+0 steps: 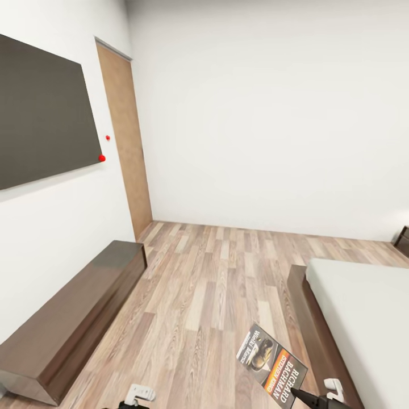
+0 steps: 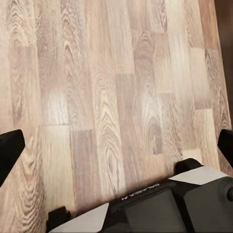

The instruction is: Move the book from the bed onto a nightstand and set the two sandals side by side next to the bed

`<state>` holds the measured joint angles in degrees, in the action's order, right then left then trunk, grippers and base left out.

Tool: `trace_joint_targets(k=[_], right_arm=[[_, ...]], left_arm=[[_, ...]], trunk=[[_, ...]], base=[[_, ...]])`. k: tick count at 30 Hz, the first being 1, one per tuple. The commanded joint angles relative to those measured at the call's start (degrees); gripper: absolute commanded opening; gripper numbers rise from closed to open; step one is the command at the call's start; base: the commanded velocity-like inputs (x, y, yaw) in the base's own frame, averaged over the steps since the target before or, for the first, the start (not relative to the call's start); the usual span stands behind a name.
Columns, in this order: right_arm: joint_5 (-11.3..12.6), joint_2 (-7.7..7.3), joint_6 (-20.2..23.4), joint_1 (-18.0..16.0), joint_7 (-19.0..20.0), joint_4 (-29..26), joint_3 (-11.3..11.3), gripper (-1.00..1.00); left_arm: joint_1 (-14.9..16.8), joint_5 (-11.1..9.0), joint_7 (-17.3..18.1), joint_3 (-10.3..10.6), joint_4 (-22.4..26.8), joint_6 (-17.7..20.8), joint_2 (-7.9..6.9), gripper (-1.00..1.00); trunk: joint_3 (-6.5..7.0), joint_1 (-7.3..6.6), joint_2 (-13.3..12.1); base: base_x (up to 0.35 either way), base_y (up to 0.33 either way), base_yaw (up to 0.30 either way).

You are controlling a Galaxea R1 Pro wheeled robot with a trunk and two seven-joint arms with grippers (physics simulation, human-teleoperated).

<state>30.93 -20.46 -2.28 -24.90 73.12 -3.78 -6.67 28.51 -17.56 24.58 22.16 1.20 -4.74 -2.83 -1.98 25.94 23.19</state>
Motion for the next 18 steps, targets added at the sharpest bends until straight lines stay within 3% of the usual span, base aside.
trace_joint_targets(k=[1, 7, 14, 16, 18], right_arm=[[0.45, -0.02, -0.26, -0.06, 0.10, 0.01, -0.16, -1.00], [0.45, -0.02, -0.21, -0.06, 0.15, 0.01, -0.11, -1.00], [0.45, -0.02, -0.24, -0.06, 0.11, 0.01, -0.10, -1.00], [0.45, -0.04, -0.25, -0.06, 0.11, 0.01, -0.10, -1.00], [0.45, -0.03, -0.24, -0.06, 0.14, 0.01, -0.11, -1.00]], left_arm=[[0.06, -0.05, 0.15, 0.51, -0.06, -0.15, -0.03, 1.00], [0.03, 3.85, 0.21, 0.56, -0.09, -0.40, -0.58, 1.00], [-1.57, 4.54, 0.97, 0.60, -0.06, -4.34, -0.93, 1.00], [-1.72, 4.58, 2.17, 0.60, -0.06, -4.88, -0.94, 1.00], [-1.83, 4.61, 7.41, 0.60, -0.02, -5.27, -1.13, 1.00]], trunk=[[-0.13, 0.07, 0.13], [-0.13, 0.07, 0.13], [-0.13, 0.07, 0.13], [-0.13, 0.07, 0.13], [-0.13, 0.07, 0.13]], base=[[0.307, 0.000, 0.000], [0.310, 0.000, 0.000], [0.301, 0.000, 0.000], [0.307, 0.000, 0.000], [0.304, 0.000, 0.000]])
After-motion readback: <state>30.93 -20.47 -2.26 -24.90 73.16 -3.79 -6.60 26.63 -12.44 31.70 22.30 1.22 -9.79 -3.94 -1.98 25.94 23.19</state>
